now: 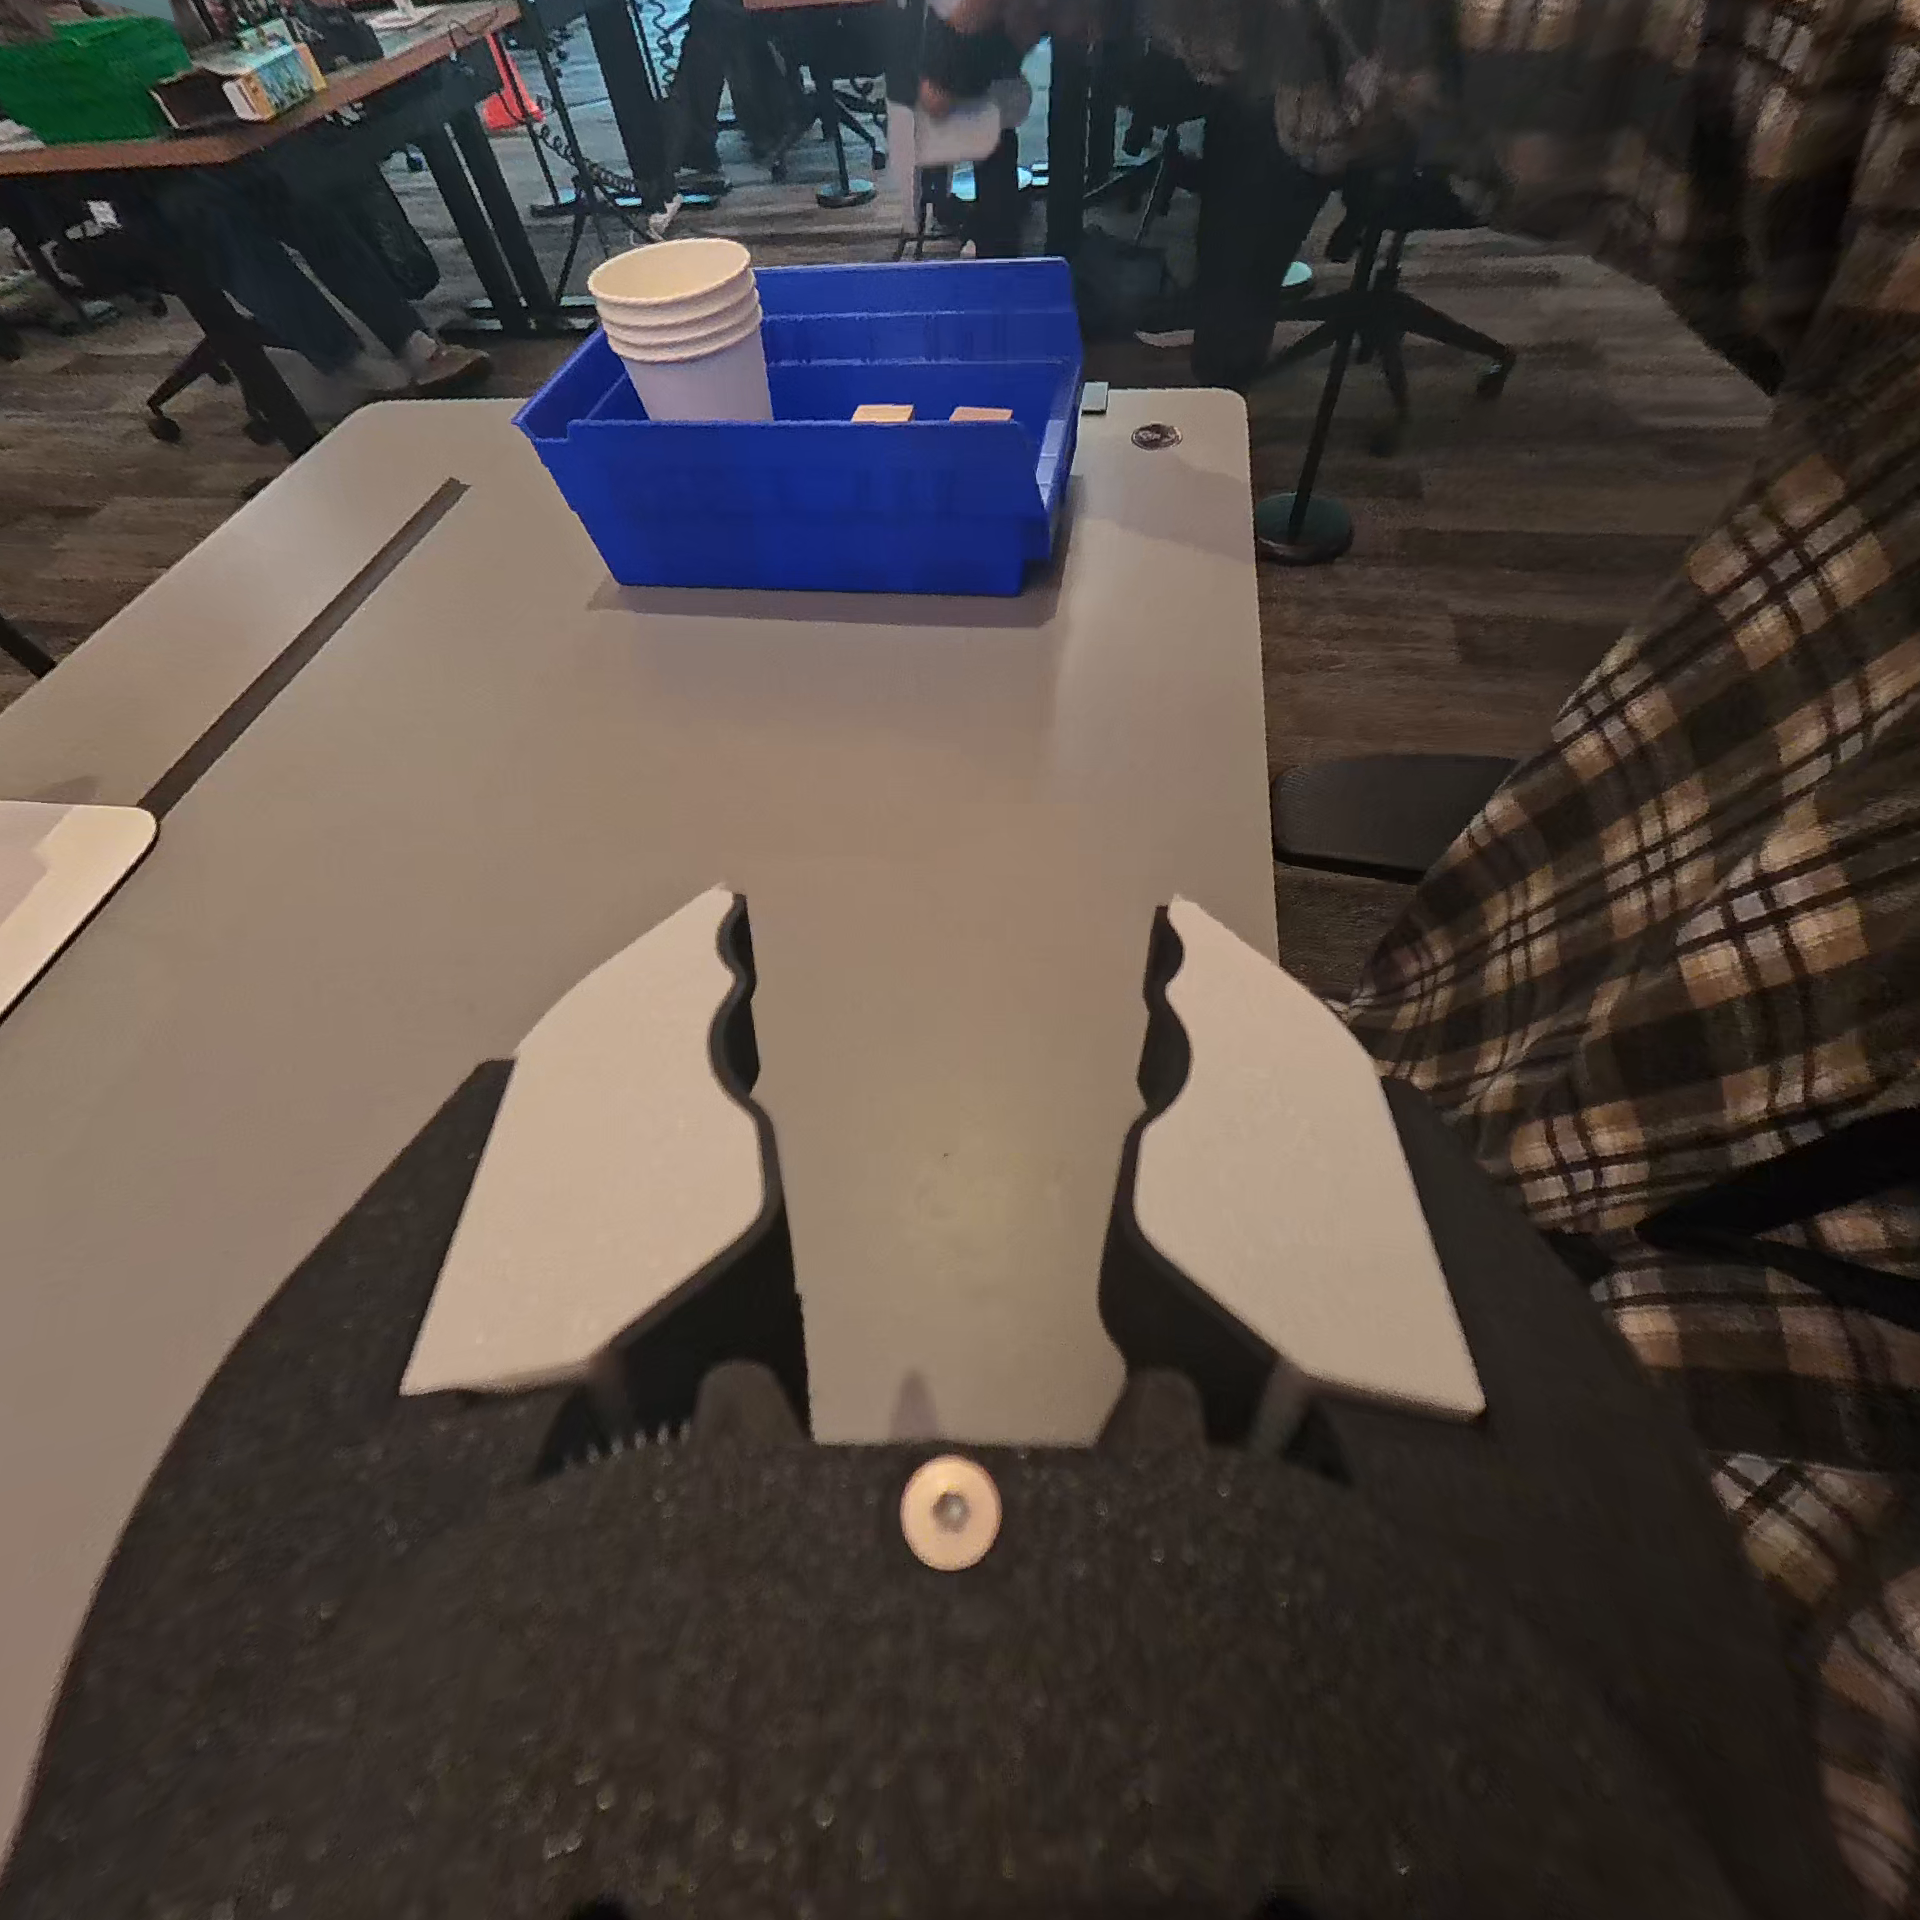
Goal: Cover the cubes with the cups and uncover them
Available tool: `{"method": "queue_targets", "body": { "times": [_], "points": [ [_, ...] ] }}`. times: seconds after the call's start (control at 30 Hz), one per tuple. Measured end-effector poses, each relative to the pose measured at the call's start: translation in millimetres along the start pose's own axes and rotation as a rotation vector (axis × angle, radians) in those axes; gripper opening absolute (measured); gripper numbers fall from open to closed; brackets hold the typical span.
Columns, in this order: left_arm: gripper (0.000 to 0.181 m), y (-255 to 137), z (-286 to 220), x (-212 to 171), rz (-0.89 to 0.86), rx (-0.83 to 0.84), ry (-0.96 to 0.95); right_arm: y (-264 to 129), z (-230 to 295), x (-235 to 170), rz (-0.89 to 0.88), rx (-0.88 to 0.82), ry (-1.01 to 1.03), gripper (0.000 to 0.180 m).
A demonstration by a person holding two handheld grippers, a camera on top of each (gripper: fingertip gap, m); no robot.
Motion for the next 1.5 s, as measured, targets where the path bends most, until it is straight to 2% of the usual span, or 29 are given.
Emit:
{"method": "queue_targets", "body": {
  "times": [0.17, 0.27, 0.3, 0.33, 0.37, 0.4, 0.67, 0.97, 1.5],
  "points": [
    [0.071, -7, -8, -8, 0.004, 0.007, -0.047, 42, -15, 13, 0.086, 0.048, 0.019, 0.059],
    [0.071, -9, -8, -14, 0.015, 0.011, -0.080, 52, -18, 18, 0.097, 0.065, 0.016, 0.050],
    [0.071, -9, -8, -16, 0.022, 0.015, -0.090, 54, -18, 19, 0.106, 0.068, 0.015, 0.045],
    [0.071, -9, -7, -17, 0.026, 0.020, -0.099, 58, -17, 19, 0.118, 0.082, 0.010, 0.032],
    [0.071, -9, -7, -19, 0.029, 0.023, -0.109, 61, -14, 19, 0.133, 0.110, 0.003, 0.012],
    [0.071, -10, -8, -21, 0.030, 0.027, -0.121, 62, -15, 20, 0.133, 0.082, 0.007, 0.007],
    [0.070, -34, -13, -39, 0.002, 0.099, -0.224, 63, 17, 20, 0.103, 0.095, -0.053, 0.005],
    [0.069, -66, -40, -50, -0.001, 0.164, -0.225, 68, 108, 34, 0.045, 0.123, -0.169, 0.006],
    [0.069, -120, -65, -68, 0.000, 0.273, -0.288, 79, 335, 57, 0.015, 0.143, -0.292, 0.005]
  ]
}}
Point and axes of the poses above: each gripper's, where its closed fingertips meet, y out along the fingers, x out of its top, z = x × y across the jaws, the point moved 9 cm from there along -y, back along the fingers, and after that the axes turned 10 degrees about z, right-handed, at the moved point
